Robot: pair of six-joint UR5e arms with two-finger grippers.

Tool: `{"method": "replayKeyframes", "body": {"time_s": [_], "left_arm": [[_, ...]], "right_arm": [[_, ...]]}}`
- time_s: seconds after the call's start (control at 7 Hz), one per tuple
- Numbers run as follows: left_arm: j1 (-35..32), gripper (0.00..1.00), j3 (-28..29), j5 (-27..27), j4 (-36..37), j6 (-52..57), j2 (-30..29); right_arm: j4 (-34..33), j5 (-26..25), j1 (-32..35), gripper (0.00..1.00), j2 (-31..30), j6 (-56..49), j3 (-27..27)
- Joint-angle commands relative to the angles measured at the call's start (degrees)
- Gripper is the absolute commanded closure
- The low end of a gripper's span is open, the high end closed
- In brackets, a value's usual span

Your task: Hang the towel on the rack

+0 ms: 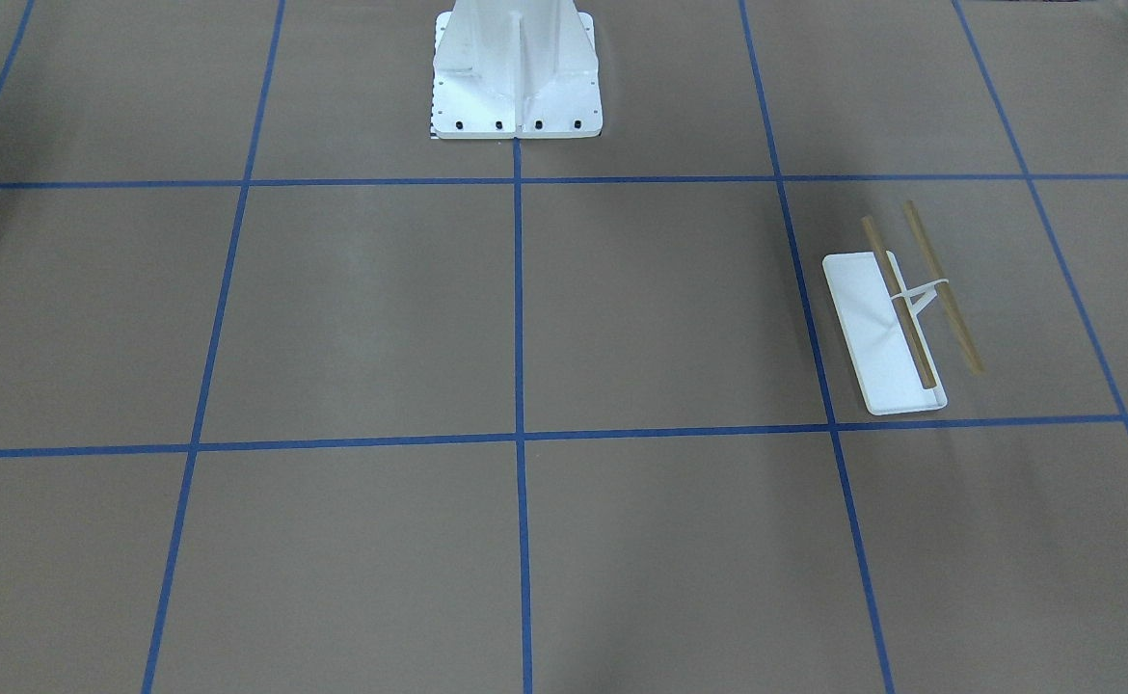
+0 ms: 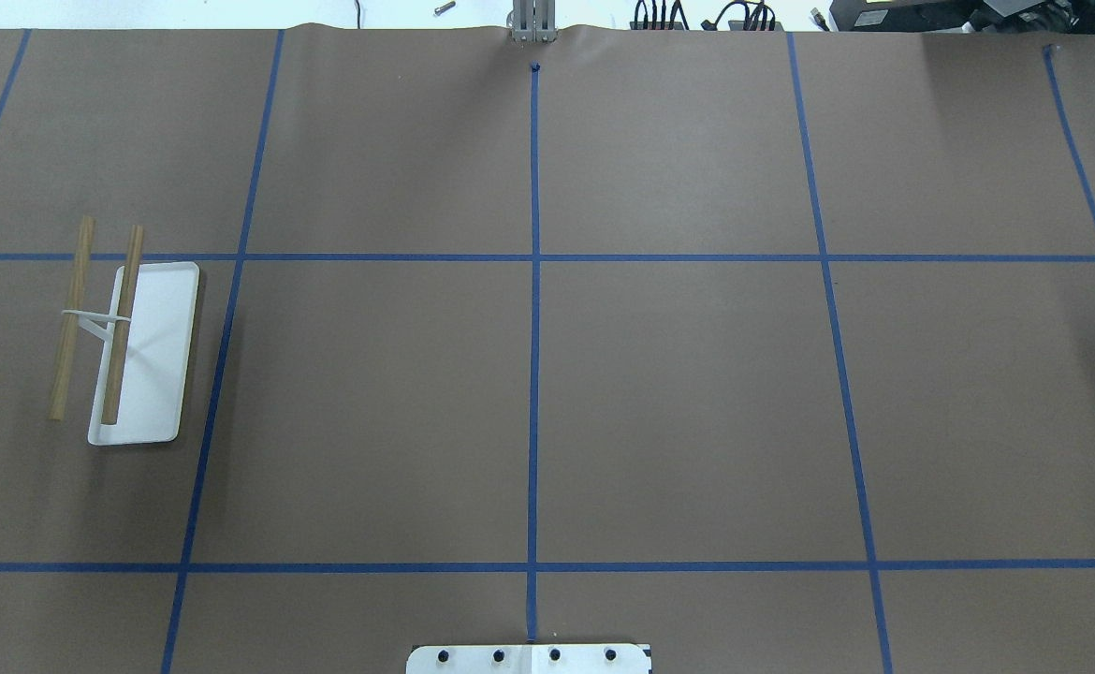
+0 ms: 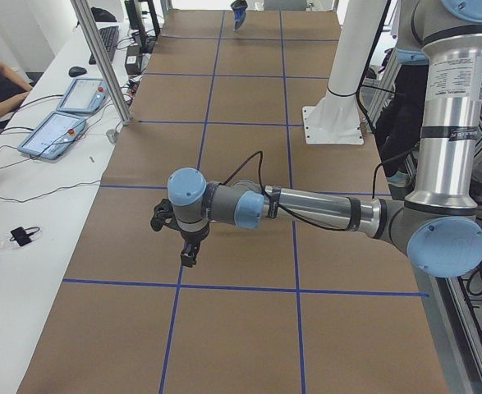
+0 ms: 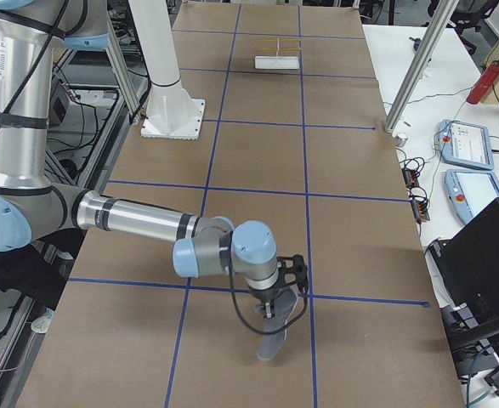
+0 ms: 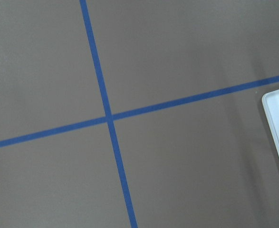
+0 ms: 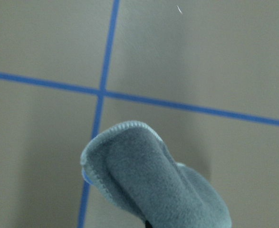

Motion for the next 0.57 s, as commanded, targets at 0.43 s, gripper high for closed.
{"method": "replayKeyframes", "body": {"time_s": [0.43], "left_arm": [[1.30, 0.02, 4.88, -0.09, -3.21, -15.79, -8.33]], "right_arm": [[-29.76, 1.10, -17.65, 1.00, 24.71, 12.93, 18.12]]}}
